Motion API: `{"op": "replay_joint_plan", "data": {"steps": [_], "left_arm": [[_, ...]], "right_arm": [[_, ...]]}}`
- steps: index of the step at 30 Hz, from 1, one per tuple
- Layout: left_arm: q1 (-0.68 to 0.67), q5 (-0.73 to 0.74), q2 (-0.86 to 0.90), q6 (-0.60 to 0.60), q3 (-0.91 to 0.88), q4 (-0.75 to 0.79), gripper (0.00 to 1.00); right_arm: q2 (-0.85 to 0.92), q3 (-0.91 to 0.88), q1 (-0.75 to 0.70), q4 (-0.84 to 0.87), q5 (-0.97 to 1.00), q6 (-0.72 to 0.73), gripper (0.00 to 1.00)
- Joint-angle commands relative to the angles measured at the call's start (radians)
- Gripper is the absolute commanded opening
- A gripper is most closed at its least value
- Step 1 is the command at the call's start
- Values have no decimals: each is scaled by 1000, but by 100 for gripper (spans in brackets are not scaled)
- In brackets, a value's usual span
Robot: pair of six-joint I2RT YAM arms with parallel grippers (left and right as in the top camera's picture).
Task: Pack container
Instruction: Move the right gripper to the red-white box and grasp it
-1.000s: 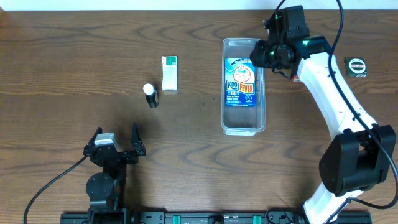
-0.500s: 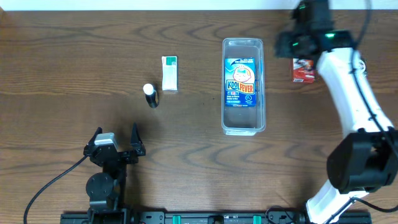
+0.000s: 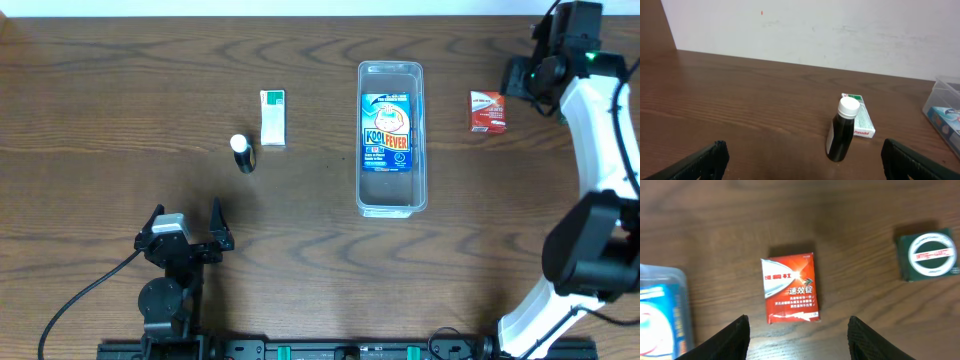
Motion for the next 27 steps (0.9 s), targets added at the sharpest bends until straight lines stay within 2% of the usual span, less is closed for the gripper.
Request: {"op": "replay_joint_plan", "data": {"steps": [1, 6, 7, 8, 11, 15, 23, 27], "left_arm": [[5, -12, -5, 13, -20, -34, 98], [5, -12, -5, 13, -20, -34, 98], [5, -12, -5, 13, -20, -34, 98], [5, -12, -5, 13, -20, -34, 98], [5, -12, -5, 13, -20, -34, 98], [5, -12, -5, 13, -20, -34, 98], [5, -12, -5, 13, -20, -34, 98], [5, -12, -5, 13, -20, -34, 98]], "right_arm": [[68, -16, 6, 14, 10, -22, 61], [137, -16, 8, 51, 9, -23, 64], [146, -16, 8, 56, 9, -25, 68], [159, -16, 10, 62, 9, -43, 78], [177, -16, 15, 74, 8, -71, 80], [181, -16, 23, 93, 5, -77, 92], [196, -16, 52, 118, 11, -77, 92], [220, -16, 72, 117, 80, -74, 92]]}}
